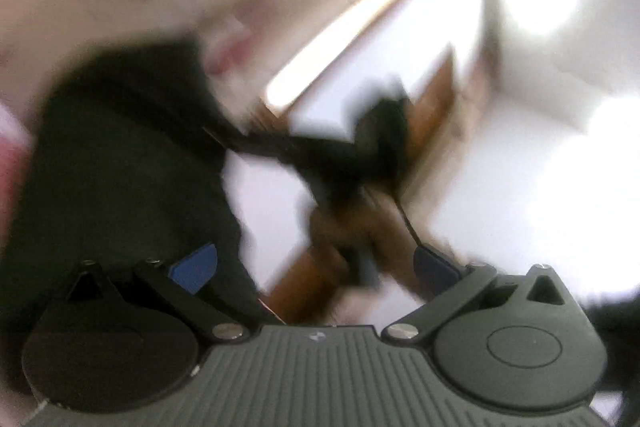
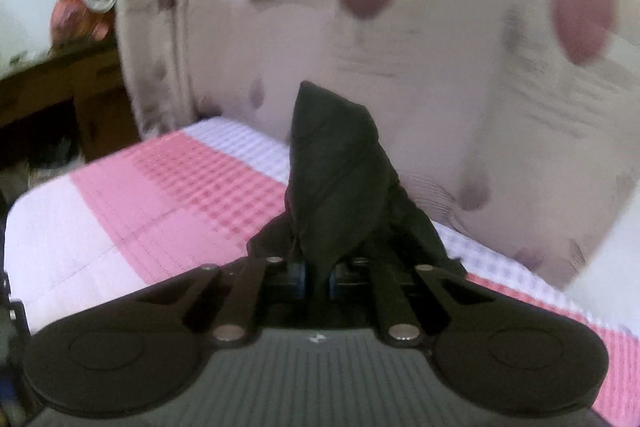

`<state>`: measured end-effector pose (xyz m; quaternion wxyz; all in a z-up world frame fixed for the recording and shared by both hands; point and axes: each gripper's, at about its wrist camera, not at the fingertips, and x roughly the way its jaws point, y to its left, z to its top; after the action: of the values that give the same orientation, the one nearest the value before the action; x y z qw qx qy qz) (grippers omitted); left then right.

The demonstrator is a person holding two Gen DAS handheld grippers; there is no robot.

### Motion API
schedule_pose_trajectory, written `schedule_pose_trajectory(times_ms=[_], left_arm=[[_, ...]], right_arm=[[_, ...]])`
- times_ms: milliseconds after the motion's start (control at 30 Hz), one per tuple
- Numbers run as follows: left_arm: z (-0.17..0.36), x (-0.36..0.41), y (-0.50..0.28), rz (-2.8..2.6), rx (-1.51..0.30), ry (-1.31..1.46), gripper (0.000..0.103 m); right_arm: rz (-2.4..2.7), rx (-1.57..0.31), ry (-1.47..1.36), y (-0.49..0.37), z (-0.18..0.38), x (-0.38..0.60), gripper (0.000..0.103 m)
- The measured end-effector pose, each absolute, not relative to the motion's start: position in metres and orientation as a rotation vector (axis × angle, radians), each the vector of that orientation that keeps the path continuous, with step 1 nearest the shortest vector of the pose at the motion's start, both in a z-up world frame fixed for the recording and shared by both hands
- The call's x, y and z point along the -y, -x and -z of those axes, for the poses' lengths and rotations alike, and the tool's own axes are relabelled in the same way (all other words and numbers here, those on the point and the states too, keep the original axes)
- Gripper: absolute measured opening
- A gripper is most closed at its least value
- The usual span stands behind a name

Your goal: Fold large clothes

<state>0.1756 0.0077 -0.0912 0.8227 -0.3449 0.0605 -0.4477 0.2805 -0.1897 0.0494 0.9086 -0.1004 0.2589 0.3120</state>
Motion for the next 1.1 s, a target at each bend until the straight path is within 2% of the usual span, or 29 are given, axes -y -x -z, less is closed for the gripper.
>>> schedule_pose_trajectory(times_ms=[200, 333, 467, 733, 833, 1000, 1100], left_arm=[[0.103, -0.056, -0.205, 0.707, -0.144, 0.933, 0.103], [0.085, -0.047, -0.231, 0.721, -0.2, 0.878, 0.103], [0.073, -0.018, -0.248, 0.781, -0.259, 0.783, 0.103], [0.06, 0.072, -0.264, 0.921, -0.351, 0.521, 0.103], [0.073, 0.104, -0.263, 0.913, -0.392, 0.373, 0.103], [0.094, 0.106, -0.275, 0.933, -0.41, 0.395, 0.103], [0.101, 0.101, -0.278, 0.954, -0.412, 0.423, 0.103]], right_arm=[[-0.588, -0.477, -0.034, -0.258, -0.041, 0.261, 0.009], [-0.561, -0.426, -0.31, -0.251, -0.017, 0.313, 0.008], [-0.473, -0.422, -0.513, -0.237, 0.03, 0.367, 0.008], [-0.476, -0.385, -0.658, -0.228, 0.067, 0.42, 0.008], [-0.446, -0.424, -0.752, -0.233, 0.097, 0.43, 0.014], [-0.311, -0.327, -0.832, -0.189, 0.09, 0.471, 0.017], [-0.18, -0.421, -0.72, -0.179, 0.089, 0.488, 0.019]])
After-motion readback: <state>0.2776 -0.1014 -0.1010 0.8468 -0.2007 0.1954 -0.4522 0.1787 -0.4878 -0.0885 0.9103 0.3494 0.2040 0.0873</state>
